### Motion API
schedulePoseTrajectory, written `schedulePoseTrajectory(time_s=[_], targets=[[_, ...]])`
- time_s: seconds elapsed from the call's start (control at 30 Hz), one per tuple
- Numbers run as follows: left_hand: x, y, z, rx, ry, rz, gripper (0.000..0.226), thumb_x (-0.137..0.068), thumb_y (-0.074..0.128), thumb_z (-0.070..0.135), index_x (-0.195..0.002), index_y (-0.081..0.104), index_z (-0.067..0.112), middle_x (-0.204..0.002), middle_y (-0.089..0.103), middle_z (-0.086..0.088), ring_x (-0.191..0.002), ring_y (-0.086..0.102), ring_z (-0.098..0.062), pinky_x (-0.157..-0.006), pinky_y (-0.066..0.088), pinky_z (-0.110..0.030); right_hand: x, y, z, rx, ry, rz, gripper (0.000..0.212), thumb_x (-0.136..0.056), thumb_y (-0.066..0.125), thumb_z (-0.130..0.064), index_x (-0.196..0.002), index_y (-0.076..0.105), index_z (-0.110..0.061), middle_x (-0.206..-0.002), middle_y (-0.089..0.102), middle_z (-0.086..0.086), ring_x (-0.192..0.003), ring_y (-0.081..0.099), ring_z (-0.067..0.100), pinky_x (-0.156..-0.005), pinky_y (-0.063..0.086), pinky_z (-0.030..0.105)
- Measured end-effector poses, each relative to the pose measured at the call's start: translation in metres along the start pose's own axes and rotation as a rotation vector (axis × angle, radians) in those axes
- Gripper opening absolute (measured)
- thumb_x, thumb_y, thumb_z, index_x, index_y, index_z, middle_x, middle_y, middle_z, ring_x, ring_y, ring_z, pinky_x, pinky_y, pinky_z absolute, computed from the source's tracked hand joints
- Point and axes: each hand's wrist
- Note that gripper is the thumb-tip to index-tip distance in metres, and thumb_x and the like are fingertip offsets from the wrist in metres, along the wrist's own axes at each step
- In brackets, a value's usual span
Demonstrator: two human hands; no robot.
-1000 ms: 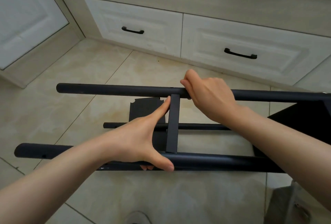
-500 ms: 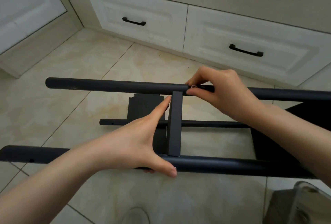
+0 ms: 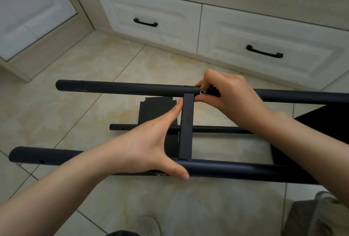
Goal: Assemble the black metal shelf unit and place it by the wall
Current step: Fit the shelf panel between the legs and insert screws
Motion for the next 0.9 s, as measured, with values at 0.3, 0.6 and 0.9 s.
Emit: schedulePoseTrajectory(time_s=[0.3,0.6,0.9], targets=[[0.003,0.005,0.002,-0.016,-0.01,0.053,0.145,-0.064,0.094,0.029,-0.152,-0.02,0.046,-0.111,0.038,0.005,-0.077,0.014,0.007,-0.074,0.012,-0.002,0.001,0.003,-0.003,-0.067,0.052,0.056,0.027,-0.083,0.07,-0.037,-0.084,0.05,-0.018,-0.092,0.073,0.003,-0.079,0.07,0.026,-0.066,0.057,0.047],[0.0,0.002,-0.005,0.111,-0.014,0.014,0.138,-0.064,0.094,0.023,-0.148,-0.009,0.062,-0.071,0.076,0.002,-0.071,0.074,-0.015,-0.072,0.057,-0.027,0.007,0.003,-0.005,-0.103,0.096,0.097,0.028,-0.079,0.081,-0.023,-0.084,0.055,-0.012,-0.096,0.075,0.001,-0.081,0.072,0.026,-0.068,0.058,0.048],[-0.03,0.011,0.025,-0.211,-0.132,0.584,0.038,-0.082,0.066,0.055,-0.109,0.07,0.029,-0.114,0.071,0.01,-0.114,0.062,-0.016,-0.092,0.052,-0.034,0.008,0.004,-0.01,-0.16,0.145,0.128,0.03,-0.075,0.084,-0.02,-0.08,0.055,-0.017,-0.093,0.075,-0.002,-0.083,0.073,0.025,-0.07,0.058,0.048]])
Point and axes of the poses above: each hand's wrist, its own x-axis away from the middle knuckle, its own y-axis out of the palm, z = x × y
